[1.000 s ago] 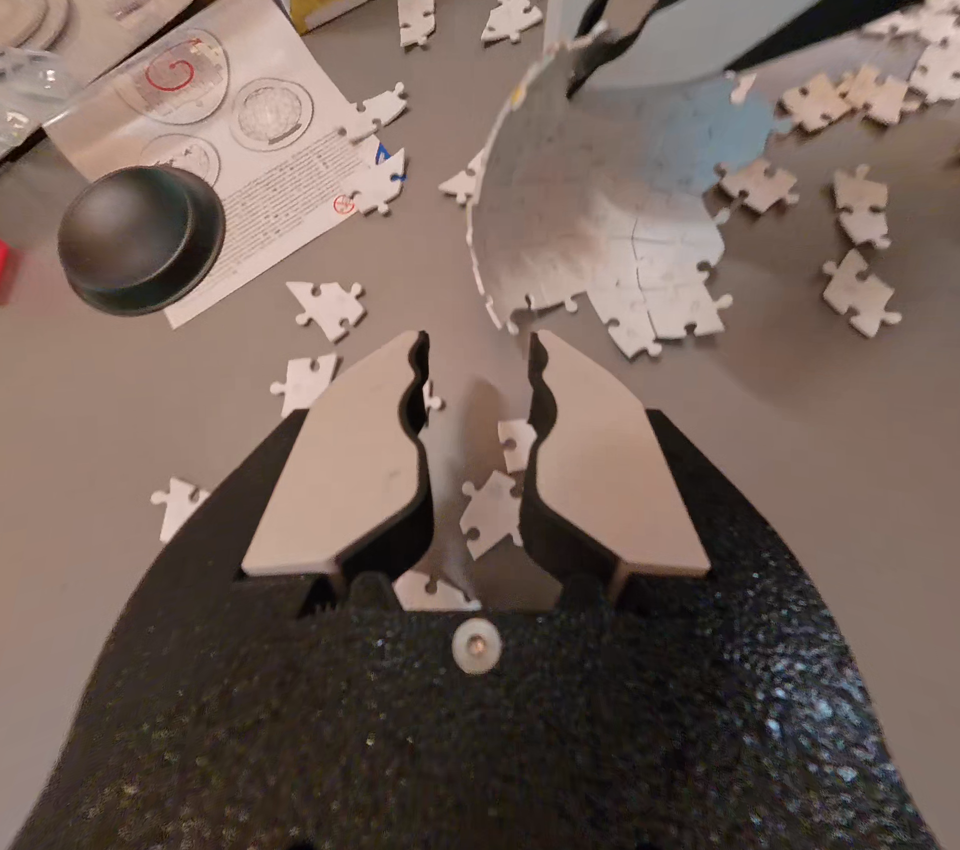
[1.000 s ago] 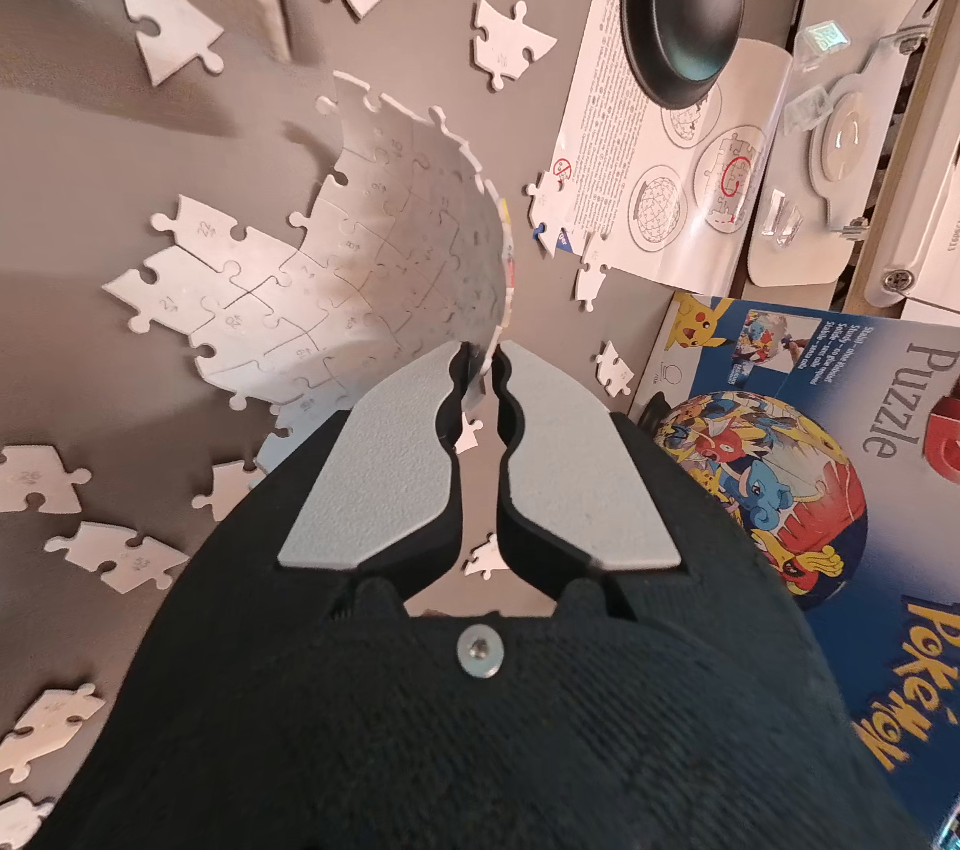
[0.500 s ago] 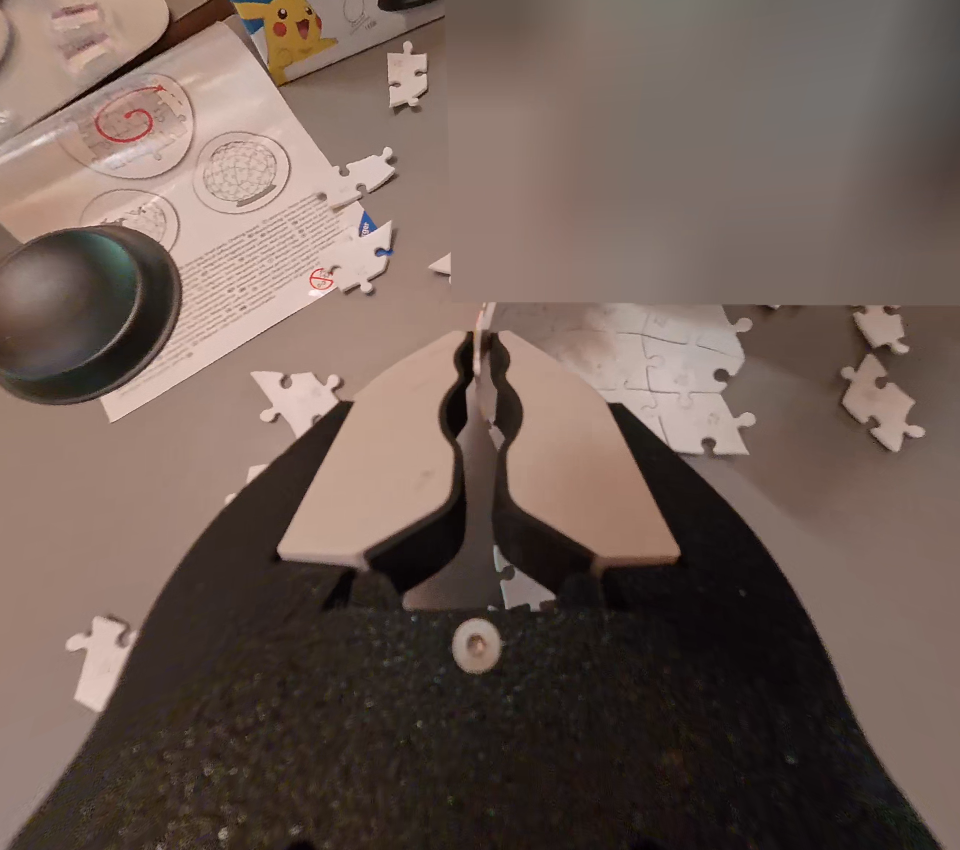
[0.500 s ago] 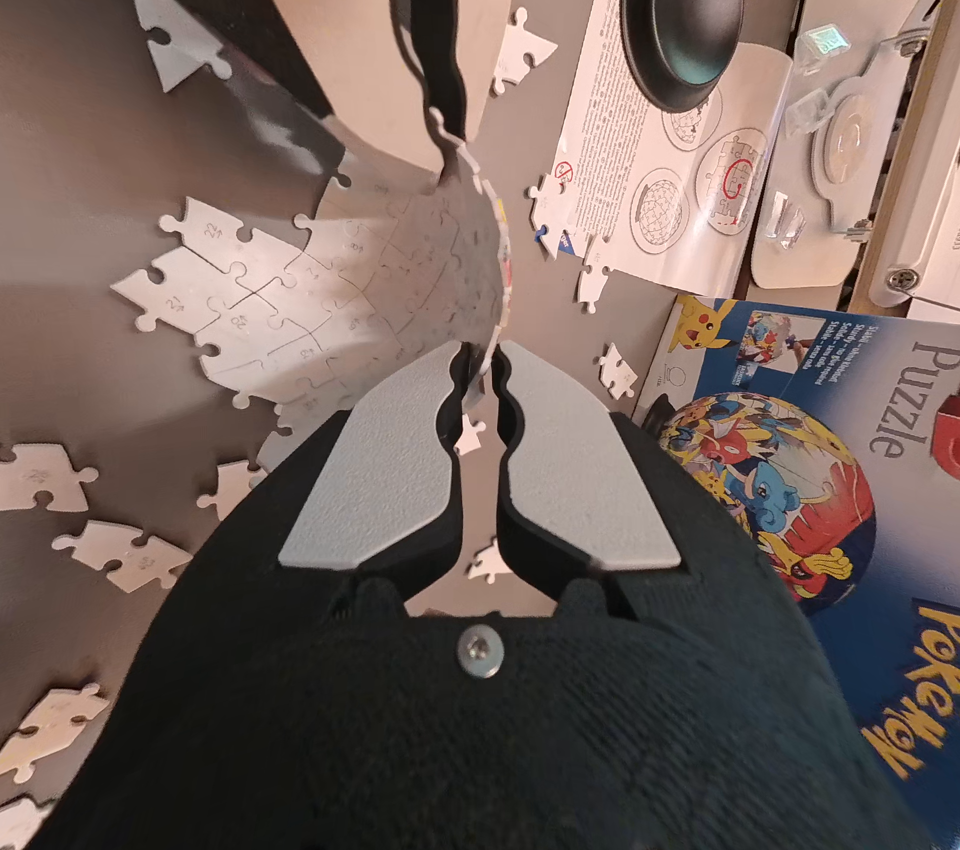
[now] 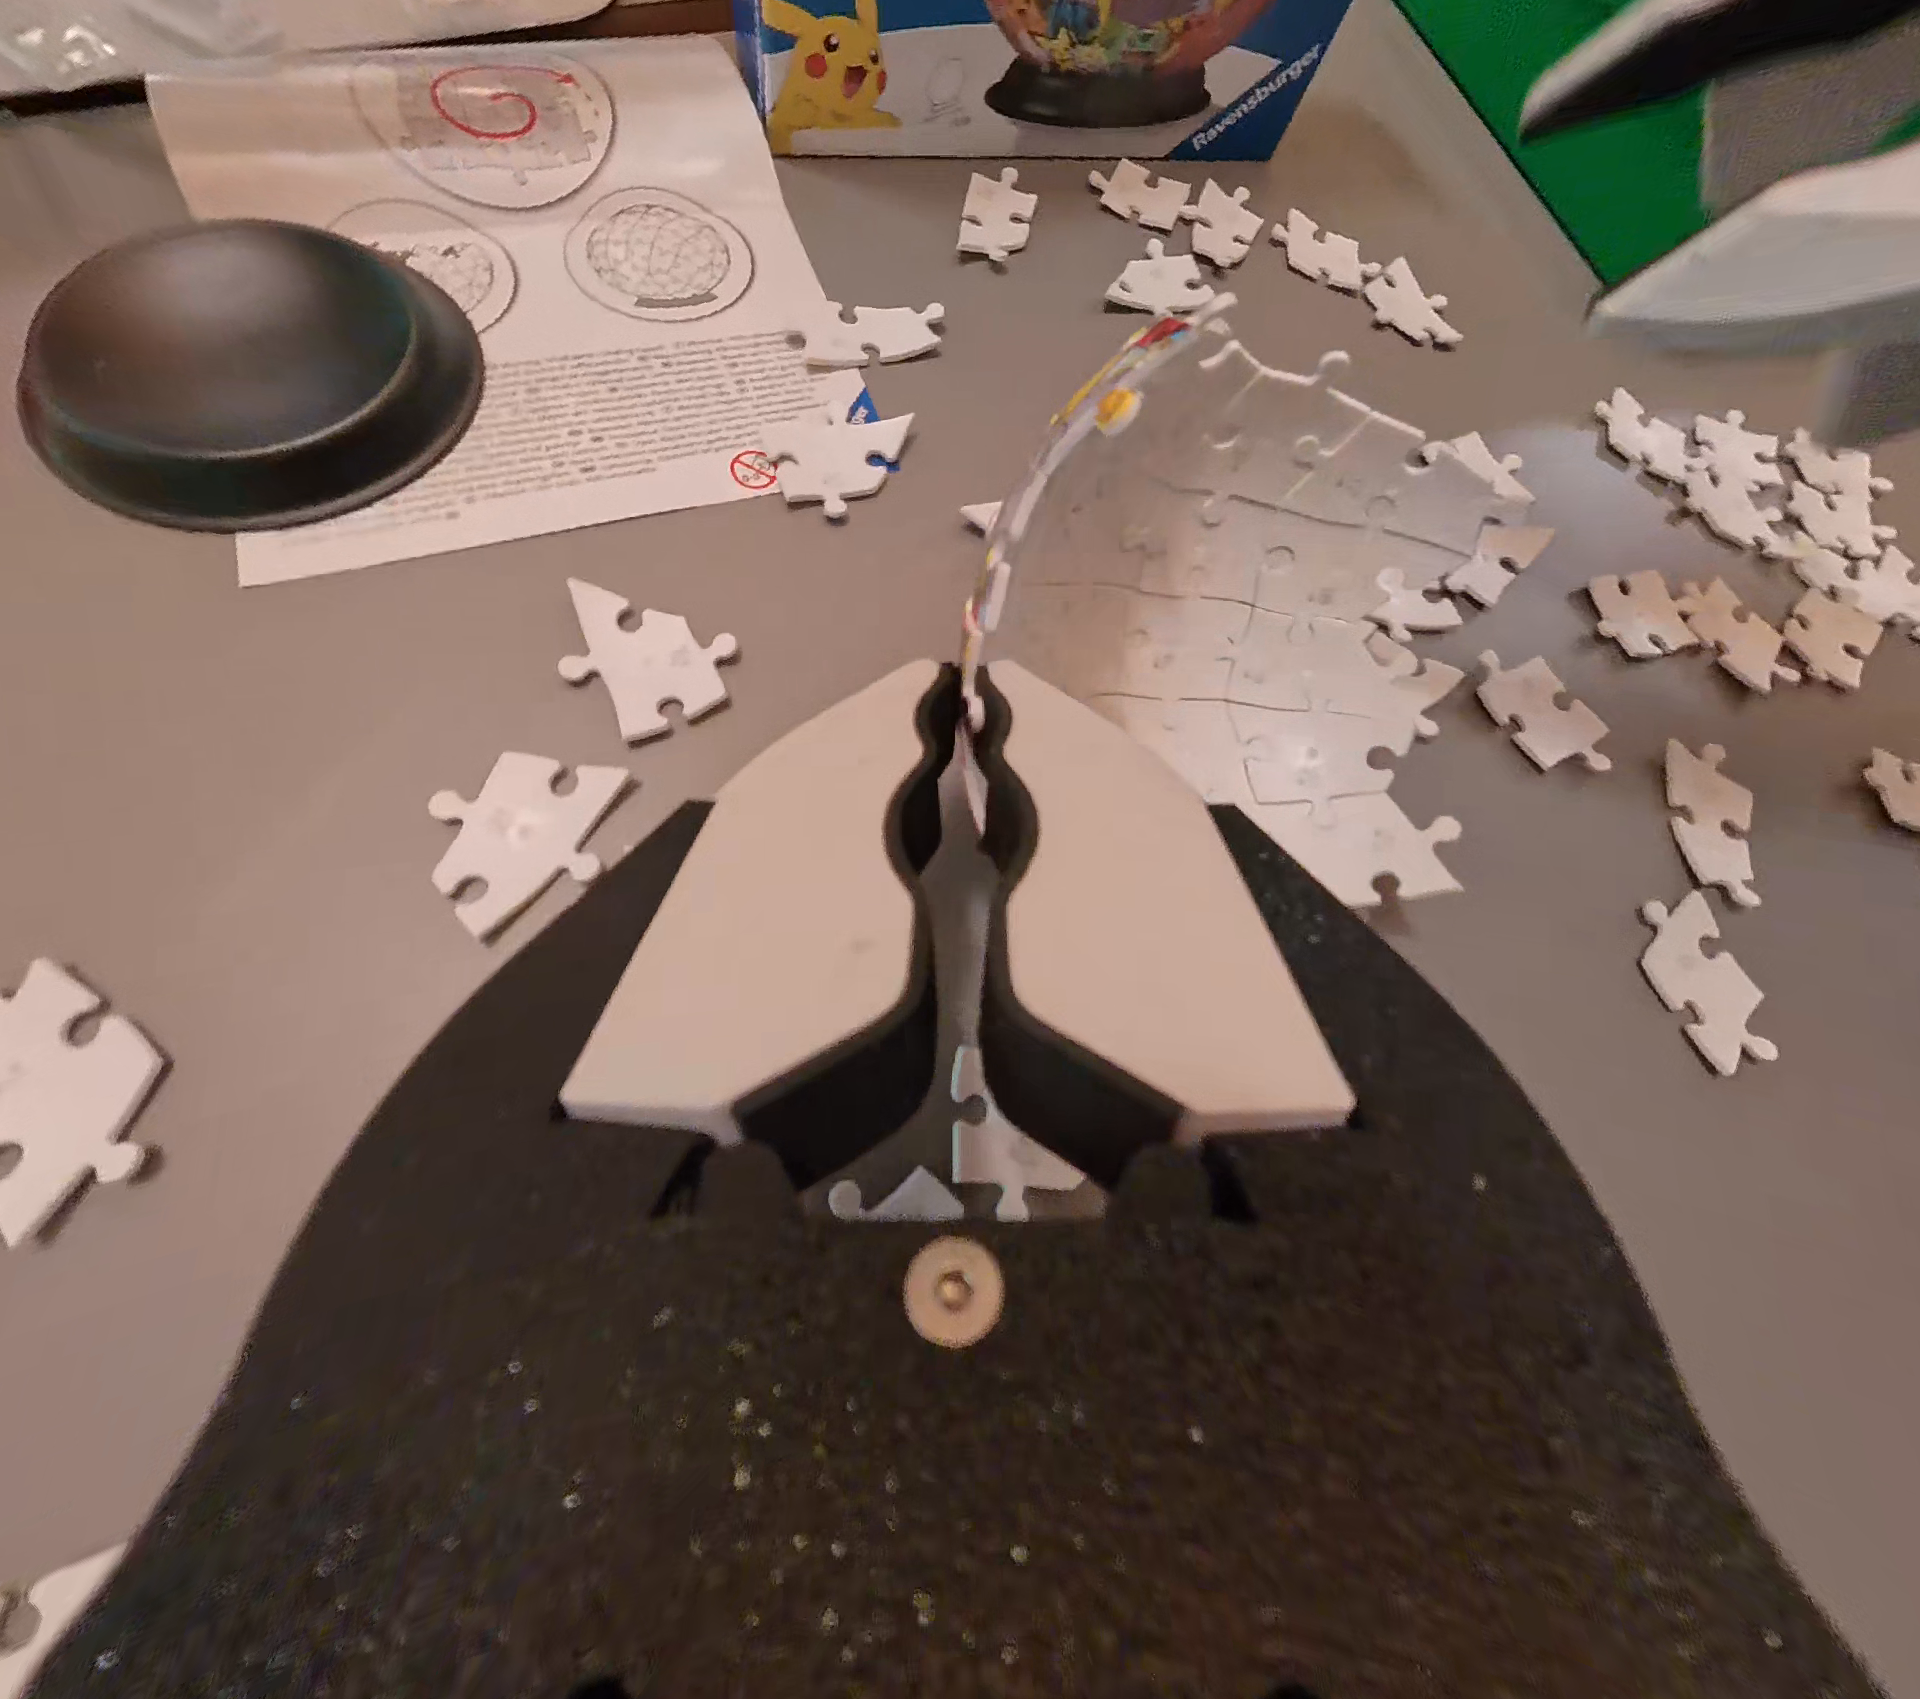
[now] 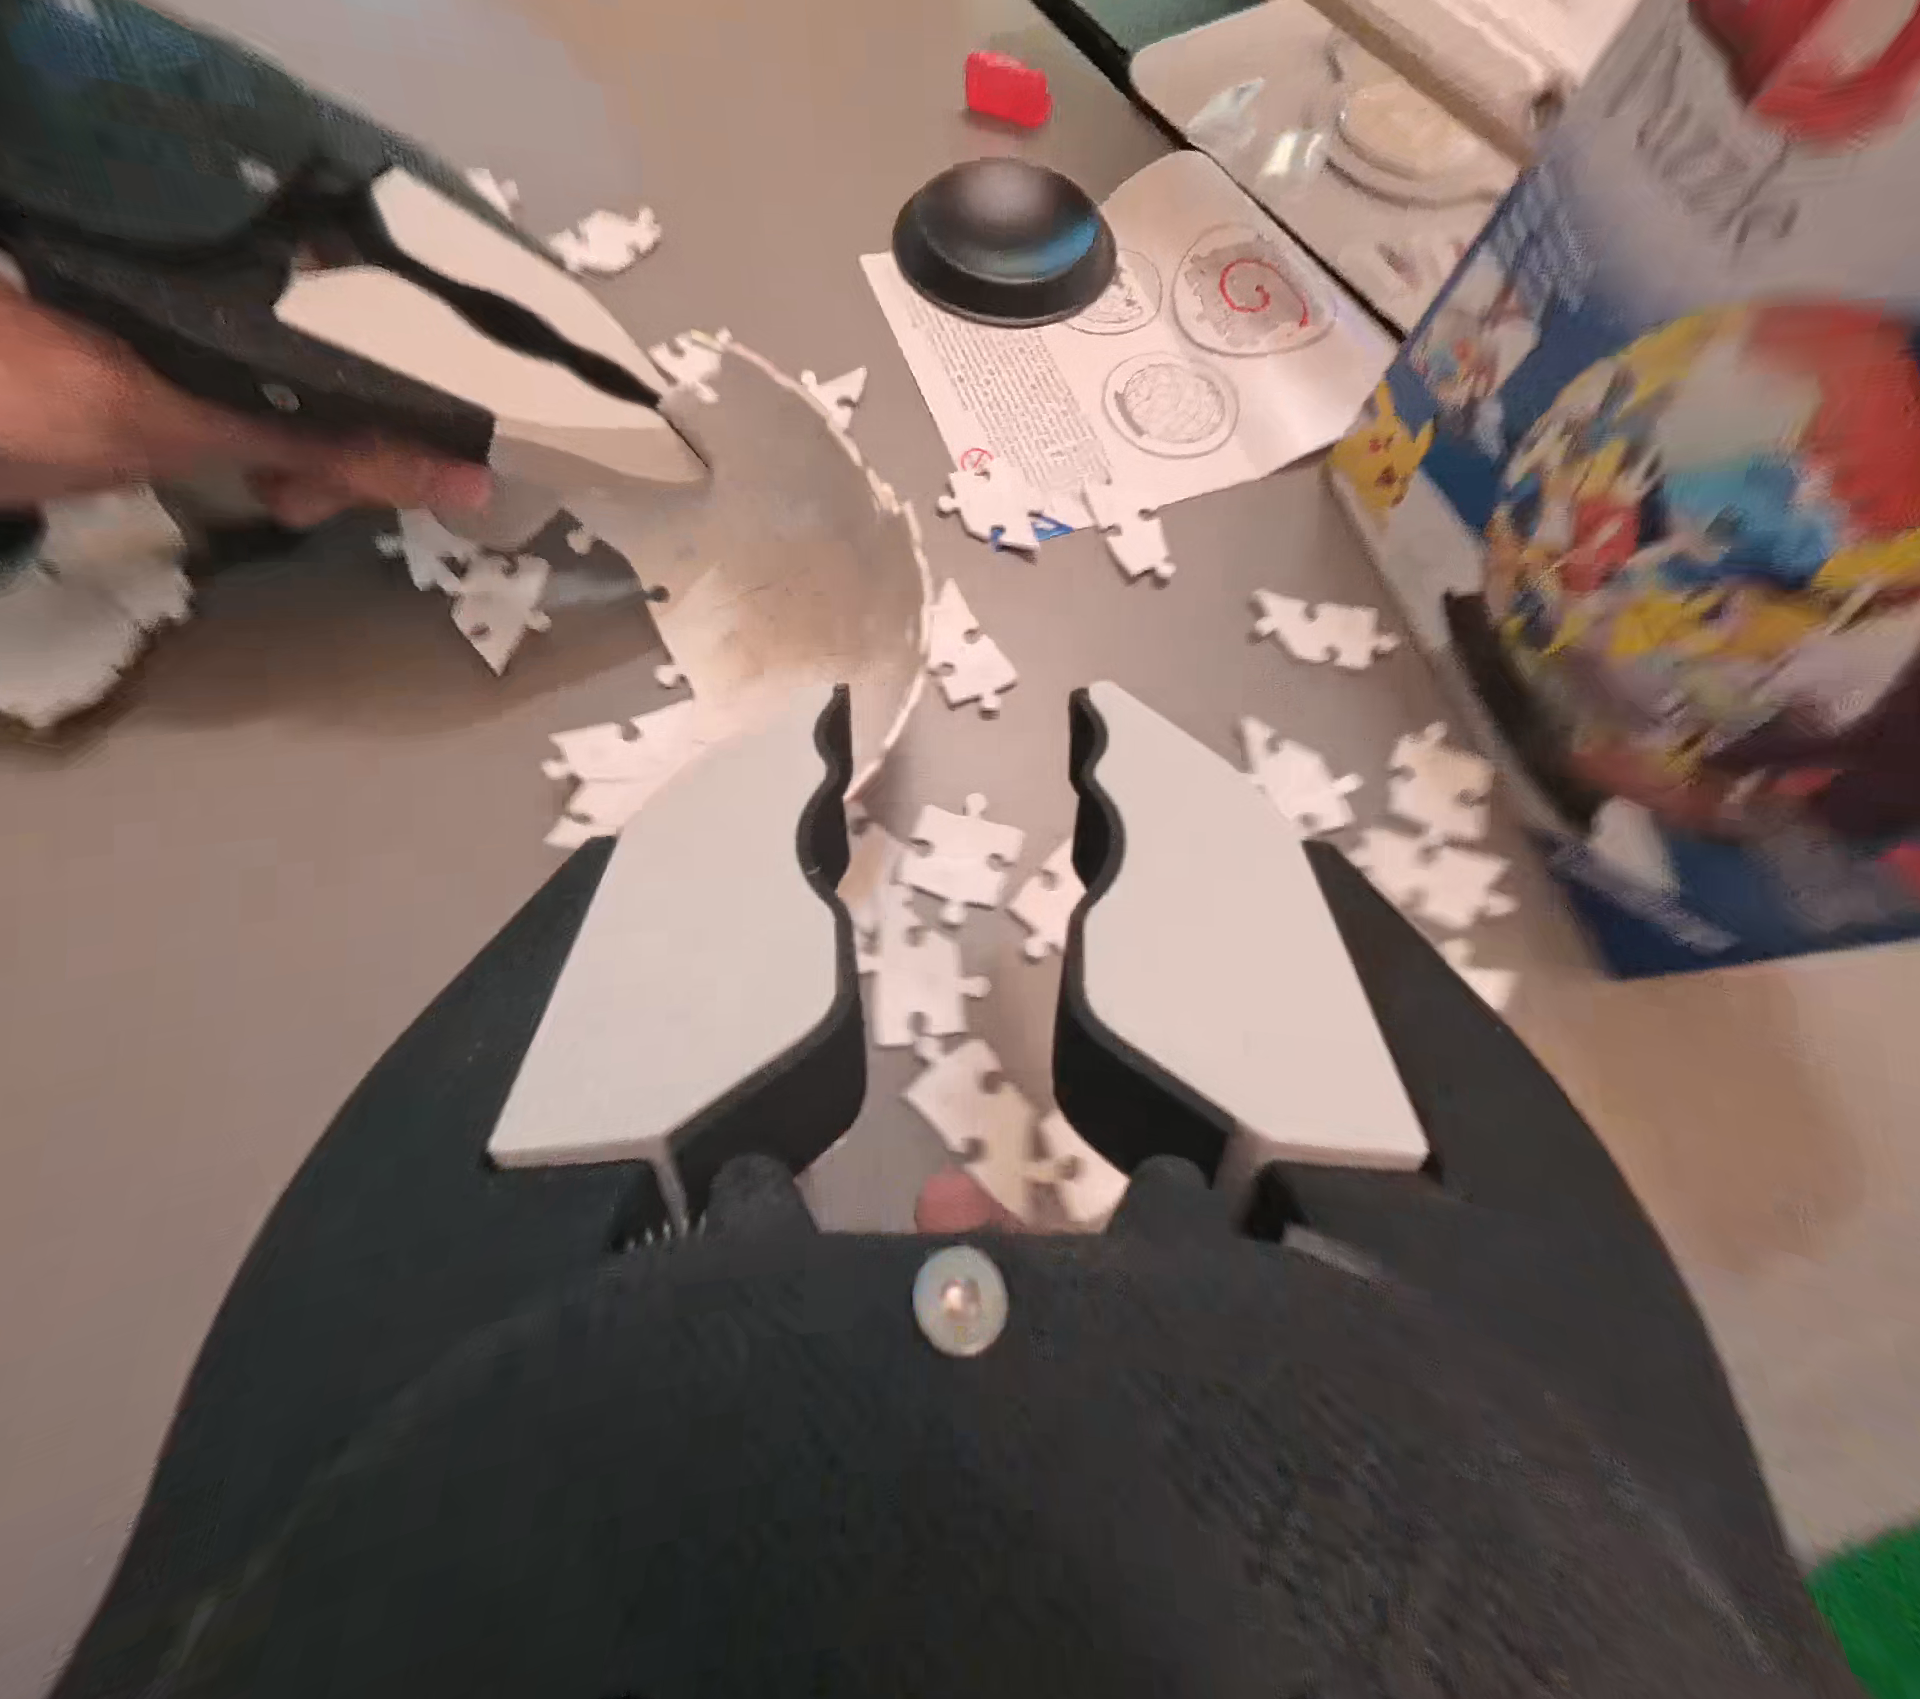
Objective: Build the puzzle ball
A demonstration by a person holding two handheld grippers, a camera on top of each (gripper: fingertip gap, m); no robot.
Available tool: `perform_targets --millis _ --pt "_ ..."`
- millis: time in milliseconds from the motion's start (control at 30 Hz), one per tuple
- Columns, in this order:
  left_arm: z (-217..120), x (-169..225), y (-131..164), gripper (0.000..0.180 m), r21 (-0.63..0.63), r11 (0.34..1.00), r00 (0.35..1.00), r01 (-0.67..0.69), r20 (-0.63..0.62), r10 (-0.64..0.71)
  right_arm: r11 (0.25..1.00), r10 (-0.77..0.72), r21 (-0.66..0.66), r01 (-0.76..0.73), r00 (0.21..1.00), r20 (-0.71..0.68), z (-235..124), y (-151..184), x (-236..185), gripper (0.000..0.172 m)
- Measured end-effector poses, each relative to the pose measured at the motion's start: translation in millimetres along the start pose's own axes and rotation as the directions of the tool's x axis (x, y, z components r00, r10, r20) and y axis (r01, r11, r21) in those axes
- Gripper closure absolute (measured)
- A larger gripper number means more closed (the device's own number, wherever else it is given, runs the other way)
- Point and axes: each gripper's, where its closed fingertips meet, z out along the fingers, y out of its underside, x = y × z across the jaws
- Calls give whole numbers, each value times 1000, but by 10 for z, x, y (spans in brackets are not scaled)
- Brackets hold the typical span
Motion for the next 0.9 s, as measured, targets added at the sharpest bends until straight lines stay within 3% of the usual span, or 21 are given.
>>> perform_targets --millis 33,167,333,400,500,833,900 --pt "-1 -9 8 179 3 1000 1000 8 3 -8 996 79 34 -79 997 8 32 63 -43 131" --pt "21 -43 35 179 2 1000 999 27 20 -28 975 220 35 -220 975 -3 237 349 -203 129" --pt "25 -18 9 179 26 999 999 40 13 -40 952 288 119 -282 957 -43 385 260 -209 146" --pt "20 -17 11 179 30 999 999 33 23 -33 955 294 75 -288 951 -92 451 323 -151 152" --pt "2 -1 2 179 43 999 999 28 28 -29 961 275 30 -273 953 -128 523 385 -119 158" --pt "-3 60 43 177 15 999 998 -50 33 50 985 145 133 -112 951 -274 418 241 1 166" --pt "-15 59 38 166 4 998 998 -60 36 60 988 112 138 -68 932 -344 351 239 65 166"
